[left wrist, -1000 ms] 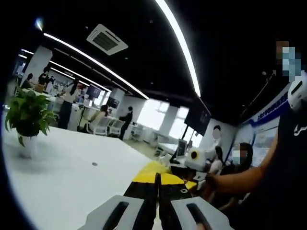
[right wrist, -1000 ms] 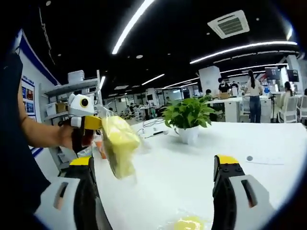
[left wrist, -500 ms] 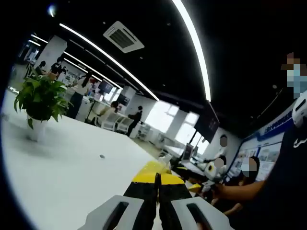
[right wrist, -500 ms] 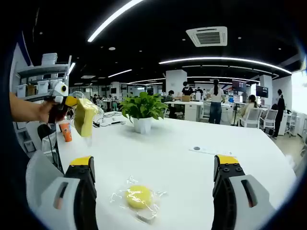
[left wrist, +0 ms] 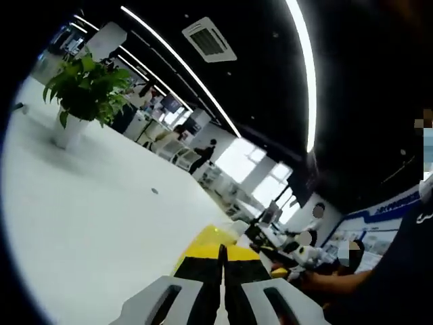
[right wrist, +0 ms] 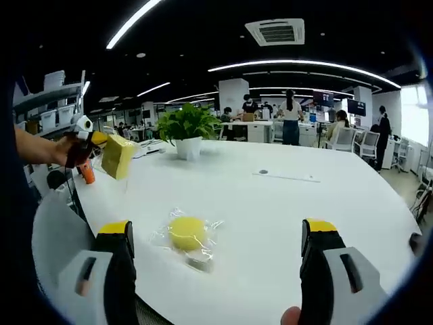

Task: Compare the silicone blocks by pressing each to a similar depth, holding the contact briefly, and releasing to observe deformation and rebound differences across the visible hardness samples.

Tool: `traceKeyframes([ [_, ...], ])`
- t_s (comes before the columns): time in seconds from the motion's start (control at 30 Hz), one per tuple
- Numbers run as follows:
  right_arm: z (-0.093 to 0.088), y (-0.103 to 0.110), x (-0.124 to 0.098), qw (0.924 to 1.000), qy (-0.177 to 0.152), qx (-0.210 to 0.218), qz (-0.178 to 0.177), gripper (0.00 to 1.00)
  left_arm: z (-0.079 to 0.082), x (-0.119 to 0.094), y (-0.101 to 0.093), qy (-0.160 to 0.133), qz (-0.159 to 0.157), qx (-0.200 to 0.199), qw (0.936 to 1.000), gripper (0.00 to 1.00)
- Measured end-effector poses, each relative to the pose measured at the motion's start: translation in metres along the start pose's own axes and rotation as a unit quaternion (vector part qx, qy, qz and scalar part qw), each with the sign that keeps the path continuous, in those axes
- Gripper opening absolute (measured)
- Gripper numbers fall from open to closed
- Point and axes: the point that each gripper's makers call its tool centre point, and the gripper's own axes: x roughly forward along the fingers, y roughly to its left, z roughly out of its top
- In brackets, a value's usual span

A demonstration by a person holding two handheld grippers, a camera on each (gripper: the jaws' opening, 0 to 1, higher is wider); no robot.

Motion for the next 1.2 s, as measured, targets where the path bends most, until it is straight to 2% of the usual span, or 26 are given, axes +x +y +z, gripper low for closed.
traceKeyframes([
  [0.07,-0.003,0.0,-0.001,1.0,0.003,0.005,-0.004,0.97,-0.012,0.001,0.008,0.025,-0.001,-0.023,0.9994,0.0],
  [0.13,-0.005,0.0,-0.001,1.0,0.005,0.005,-0.004,0.97,-0.02,0.001,0.019,0.035,0.016,-0.026,0.9989,0.0],
  [0.3,-0.013,0.0,-0.002,0.9998,0.012,0.012,-0.005,0.97,-0.028,0.001,0.036,0.043,0.024,-0.041,0.998,0.0],
  [0.5,-0.032,0.008,-0.003,0.9992,0.033,0.021,-0.001,0.97,-0.035,0.005,0.052,0.053,0.029,-0.073,0.9955,0.0],
  [0.67,-0.039,0.014,-0.003,0.9988,0.039,0.029,-0.003,0.97,-0.047,0.009,0.074,0.063,0.041,-0.1,0.9921,0.0],
  [0.77,-0.042,0.016,-0.004,0.9988,0.039,0.028,-0.006,0.97,-0.056,0.011,0.091,0.074,0.063,-0.108,0.9895,0.0],
  [0.83,-0.048,0.017,-0.004,0.9983,0.047,0.033,-0.007,0.97,-0.055,0.011,0.096,0.067,0.064,-0.096,0.9911,0.0],
  [0.93,-0.053,0.019,-0.003,0.9979,0.053,0.038,-0.008,0.97,-0.053,0.008,0.112,0.063,0.082,-0.066,0.9924,0.0],
  [1.0,-0.053,0.018,-0.003,0.9977,0.05,0.044,-0.011,0.97,-0.054,0.005,0.13,0.068,0.117,-0.036,0.9901,0.0],
  [1.07,-0.051,0.018,-0.001,0.9976,0.048,0.049,-0.012,0.97,-0.056,0.005,0.138,0.076,0.119,-0.018,0.9898,0.0],
  [1.1,-0.051,0.019,0.0,0.9976,0.048,0.048,-0.012,0.97,-0.057,0.004,0.144,0.084,0.127,0.008,0.9883,0.0],
  [1.17,-0.052,0.018,0.001,0.9975,0.05,0.048,-0.01,0.97,-0.057,0.006,0.146,0.087,0.128,0.01,0.9879,0.0],
  [1.2,-0.052,0.019,0.001,0.9975,0.052,0.047,-0.01,0.97,-0.058,0.006,0.152,0.095,0.136,0.043,0.9852,0.0],
])
